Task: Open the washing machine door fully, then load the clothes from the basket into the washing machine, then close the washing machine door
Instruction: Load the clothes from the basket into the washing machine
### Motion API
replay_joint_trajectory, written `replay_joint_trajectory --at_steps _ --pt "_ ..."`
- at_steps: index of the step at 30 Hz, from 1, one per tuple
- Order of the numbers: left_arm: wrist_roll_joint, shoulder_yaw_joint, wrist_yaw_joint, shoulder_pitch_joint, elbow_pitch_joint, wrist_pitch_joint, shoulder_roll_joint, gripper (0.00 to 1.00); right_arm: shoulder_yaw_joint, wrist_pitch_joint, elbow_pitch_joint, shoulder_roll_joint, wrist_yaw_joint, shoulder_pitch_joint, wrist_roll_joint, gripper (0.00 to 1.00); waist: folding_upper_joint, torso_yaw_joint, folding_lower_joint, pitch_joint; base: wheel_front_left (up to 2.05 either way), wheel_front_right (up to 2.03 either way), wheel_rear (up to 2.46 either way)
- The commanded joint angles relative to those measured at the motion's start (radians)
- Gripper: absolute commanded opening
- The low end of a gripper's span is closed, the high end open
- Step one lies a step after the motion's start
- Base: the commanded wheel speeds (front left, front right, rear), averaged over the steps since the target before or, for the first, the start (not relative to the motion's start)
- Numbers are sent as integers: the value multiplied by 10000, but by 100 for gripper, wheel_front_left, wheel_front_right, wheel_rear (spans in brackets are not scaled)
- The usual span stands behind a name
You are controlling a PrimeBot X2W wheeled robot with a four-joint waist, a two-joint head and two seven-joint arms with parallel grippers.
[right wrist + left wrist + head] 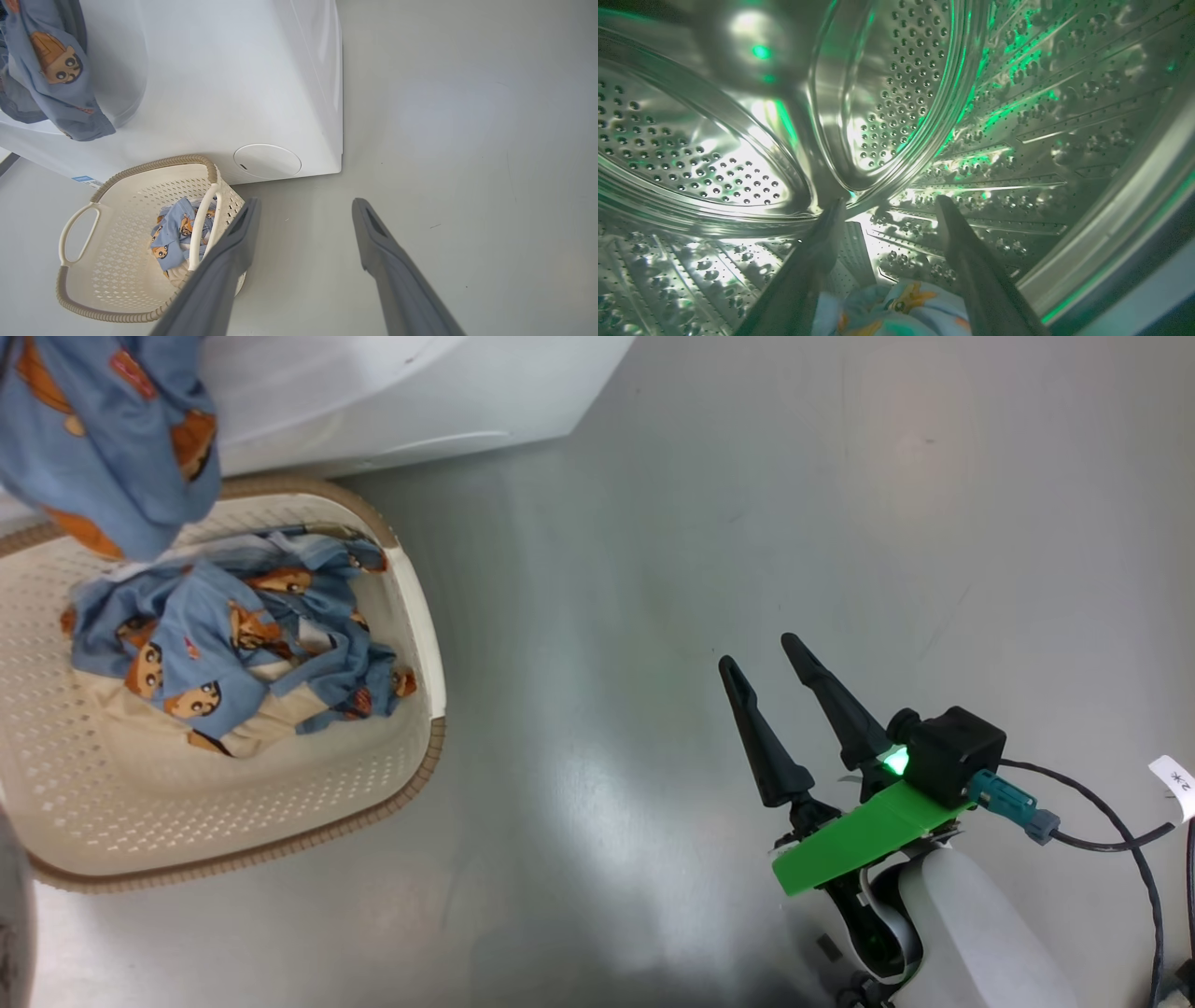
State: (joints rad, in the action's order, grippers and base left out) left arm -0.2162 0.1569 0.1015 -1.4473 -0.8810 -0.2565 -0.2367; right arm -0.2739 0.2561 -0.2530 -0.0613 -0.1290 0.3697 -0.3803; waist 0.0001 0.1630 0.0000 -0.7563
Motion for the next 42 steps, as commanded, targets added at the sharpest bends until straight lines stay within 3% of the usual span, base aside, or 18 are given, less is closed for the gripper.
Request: replay_joint_trajectory --at_steps 1,8,18,32,42 --pt "-52 -69 11 272 134 -52 -340 100 -157 57 121 102 -17 -199 -90 100 -1 -112 0 179 0 0 0" --pt "-240 -94 117 539 -89 -52 -125 100 -38 57 48 81 -17 -204 -69 100 -1 -370 0 551 0 0 0" --pt "-446 -361 185 1793 996 -52 280 100 103 57 -15 -27 -17 -244 -117 100 -1 -795 0 998 0 0 0" --pt "-194 -1158 37 4605 3961 -53 554 100 199 57 12 -86 -17 -373 -210 100 -1 -1090 0 1321 0 0 0" --pt "88 -1867 -72 7280 6329 -53 1223 100 193 57 -15 -128 -17 -433 -221 100 -1 -1195 0 1521 0 0 0"
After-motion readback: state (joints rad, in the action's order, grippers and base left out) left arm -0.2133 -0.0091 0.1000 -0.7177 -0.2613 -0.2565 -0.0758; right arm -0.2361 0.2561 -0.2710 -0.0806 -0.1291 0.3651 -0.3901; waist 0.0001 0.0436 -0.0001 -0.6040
